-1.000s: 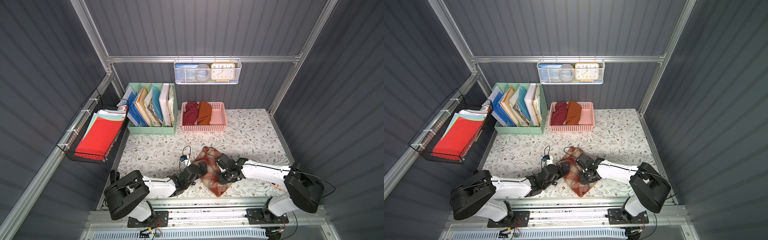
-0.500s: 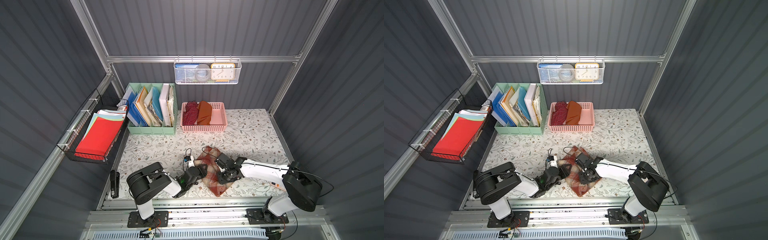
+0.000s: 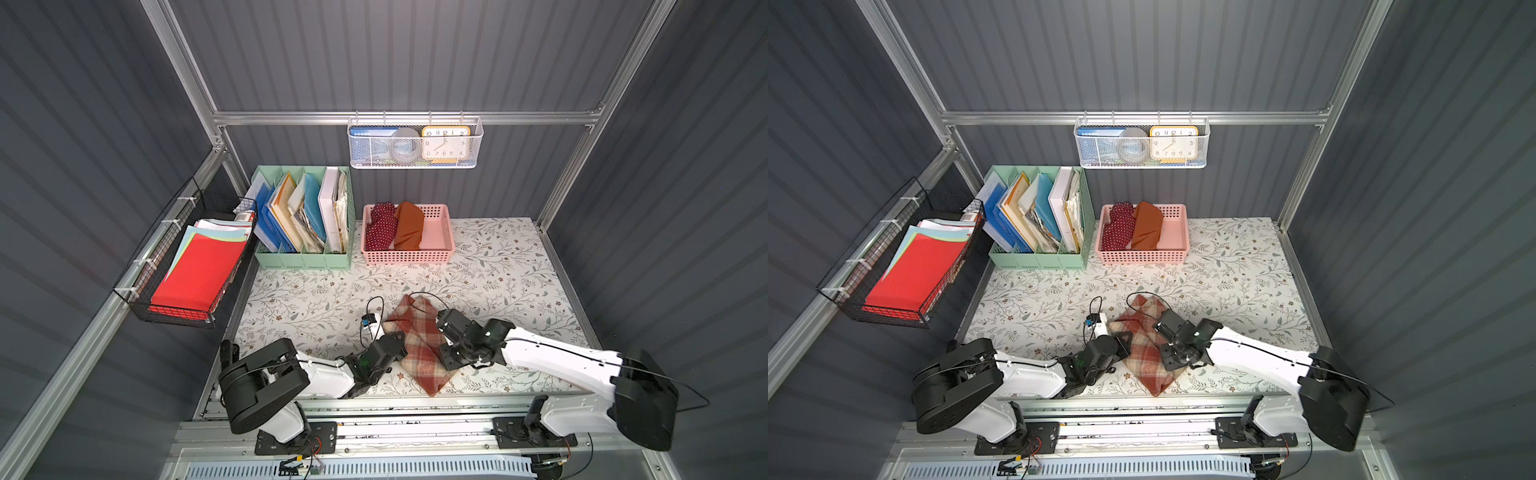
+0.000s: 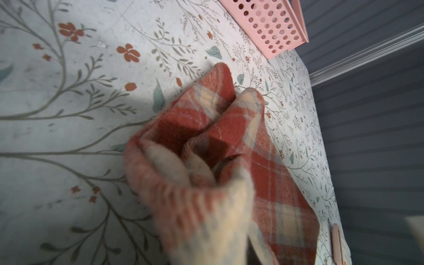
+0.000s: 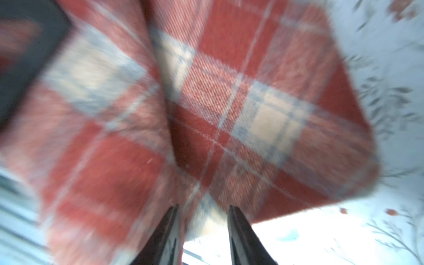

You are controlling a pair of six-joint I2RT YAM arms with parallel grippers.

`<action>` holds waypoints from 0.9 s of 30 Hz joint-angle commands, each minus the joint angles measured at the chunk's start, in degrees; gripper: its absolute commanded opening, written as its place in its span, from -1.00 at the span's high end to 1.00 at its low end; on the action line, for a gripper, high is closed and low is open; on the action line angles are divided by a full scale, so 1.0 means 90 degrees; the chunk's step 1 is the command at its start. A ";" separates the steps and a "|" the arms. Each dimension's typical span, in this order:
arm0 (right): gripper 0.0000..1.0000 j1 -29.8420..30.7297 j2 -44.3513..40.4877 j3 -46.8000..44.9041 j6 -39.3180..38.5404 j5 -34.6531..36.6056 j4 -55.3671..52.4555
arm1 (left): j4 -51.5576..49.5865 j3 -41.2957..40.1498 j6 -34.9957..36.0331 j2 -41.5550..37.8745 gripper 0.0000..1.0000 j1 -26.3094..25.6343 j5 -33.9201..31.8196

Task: Roll up the skirts
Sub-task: Roll the skirt at the center of the board.

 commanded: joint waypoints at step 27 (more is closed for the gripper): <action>-0.58 0.4180 0.3987 0.2891 0.0459 0.5193 -0.2618 | -0.1456 -0.0111 -0.0658 -0.0389 1.00 -0.0088 -0.0258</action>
